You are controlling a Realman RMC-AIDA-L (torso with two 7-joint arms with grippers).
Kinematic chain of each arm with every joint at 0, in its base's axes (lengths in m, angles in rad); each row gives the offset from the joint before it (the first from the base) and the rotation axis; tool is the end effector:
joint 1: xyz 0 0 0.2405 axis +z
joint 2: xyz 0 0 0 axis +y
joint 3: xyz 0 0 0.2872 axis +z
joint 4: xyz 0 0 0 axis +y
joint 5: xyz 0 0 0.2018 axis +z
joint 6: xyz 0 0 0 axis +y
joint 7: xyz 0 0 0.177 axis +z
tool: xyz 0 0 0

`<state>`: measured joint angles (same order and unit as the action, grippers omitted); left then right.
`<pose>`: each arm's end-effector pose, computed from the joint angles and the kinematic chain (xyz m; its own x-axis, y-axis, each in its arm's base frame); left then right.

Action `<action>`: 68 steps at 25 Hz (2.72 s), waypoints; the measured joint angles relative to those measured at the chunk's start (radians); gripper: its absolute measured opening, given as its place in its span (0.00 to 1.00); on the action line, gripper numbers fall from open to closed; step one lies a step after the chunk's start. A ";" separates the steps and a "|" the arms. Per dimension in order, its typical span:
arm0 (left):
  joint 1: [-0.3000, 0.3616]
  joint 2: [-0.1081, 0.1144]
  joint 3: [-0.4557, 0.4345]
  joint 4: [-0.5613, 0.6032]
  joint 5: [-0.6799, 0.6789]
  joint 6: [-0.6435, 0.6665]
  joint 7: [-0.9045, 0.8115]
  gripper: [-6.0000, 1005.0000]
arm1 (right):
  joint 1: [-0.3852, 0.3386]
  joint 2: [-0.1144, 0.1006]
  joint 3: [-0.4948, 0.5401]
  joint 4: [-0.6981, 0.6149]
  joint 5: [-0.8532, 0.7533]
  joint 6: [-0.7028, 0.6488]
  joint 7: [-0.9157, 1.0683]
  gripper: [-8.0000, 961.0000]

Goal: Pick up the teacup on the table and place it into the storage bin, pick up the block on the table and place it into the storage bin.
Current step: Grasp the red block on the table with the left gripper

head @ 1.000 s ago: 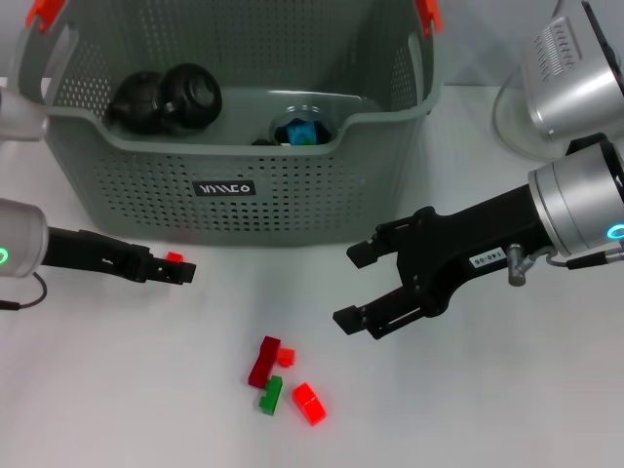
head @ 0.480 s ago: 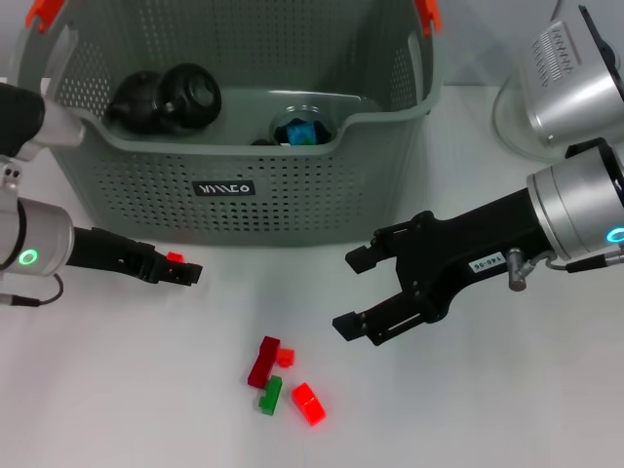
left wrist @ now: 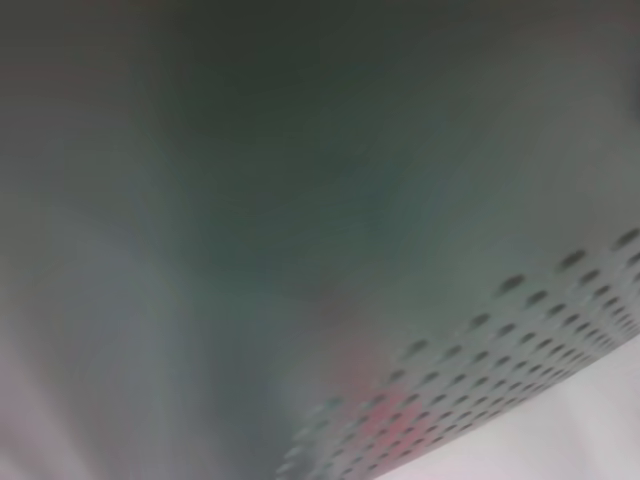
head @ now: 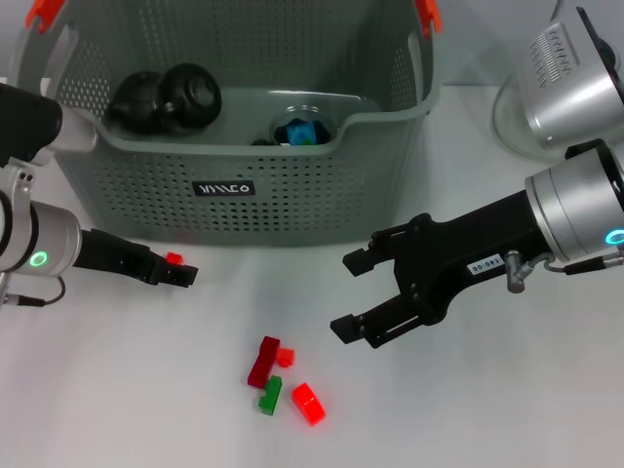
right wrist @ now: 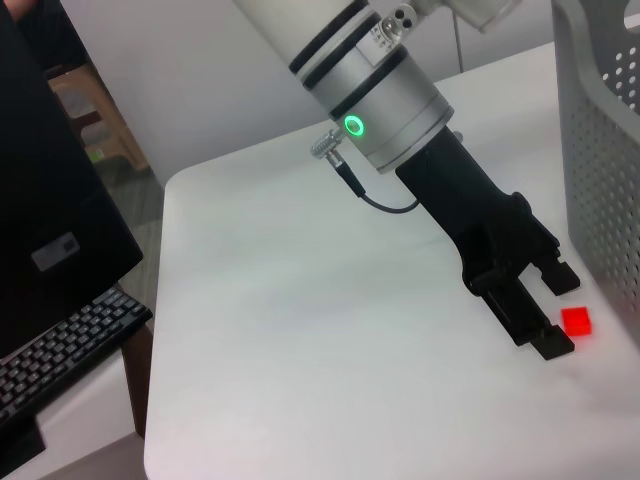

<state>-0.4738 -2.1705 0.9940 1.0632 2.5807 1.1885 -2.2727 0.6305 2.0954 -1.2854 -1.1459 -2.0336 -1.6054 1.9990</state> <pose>-0.3193 0.3741 -0.0492 0.6141 0.7754 0.1470 0.7245 -0.4800 -0.4947 0.1539 0.3406 -0.0757 0.9482 -0.2986 -0.1081 -0.2923 -0.9538 0.0700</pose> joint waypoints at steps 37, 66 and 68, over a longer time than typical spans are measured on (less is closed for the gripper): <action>-0.008 -0.002 0.055 -0.003 0.001 -0.046 -0.016 0.59 | 0.002 0.002 0.002 0.000 0.004 0.003 0.004 0.95; -0.008 0.008 0.031 0.028 0.006 0.072 -0.004 0.18 | 0.000 0.003 0.002 0.000 0.004 0.001 0.006 0.95; -0.008 0.008 0.031 0.029 0.006 0.077 -0.002 0.18 | 0.000 0.003 0.002 0.000 0.004 0.001 0.006 0.95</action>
<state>-0.4816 -2.1625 1.0247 1.0917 2.5864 1.2653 -2.2752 0.6304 2.0985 -1.2839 -1.1459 -2.0294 -1.6046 2.0047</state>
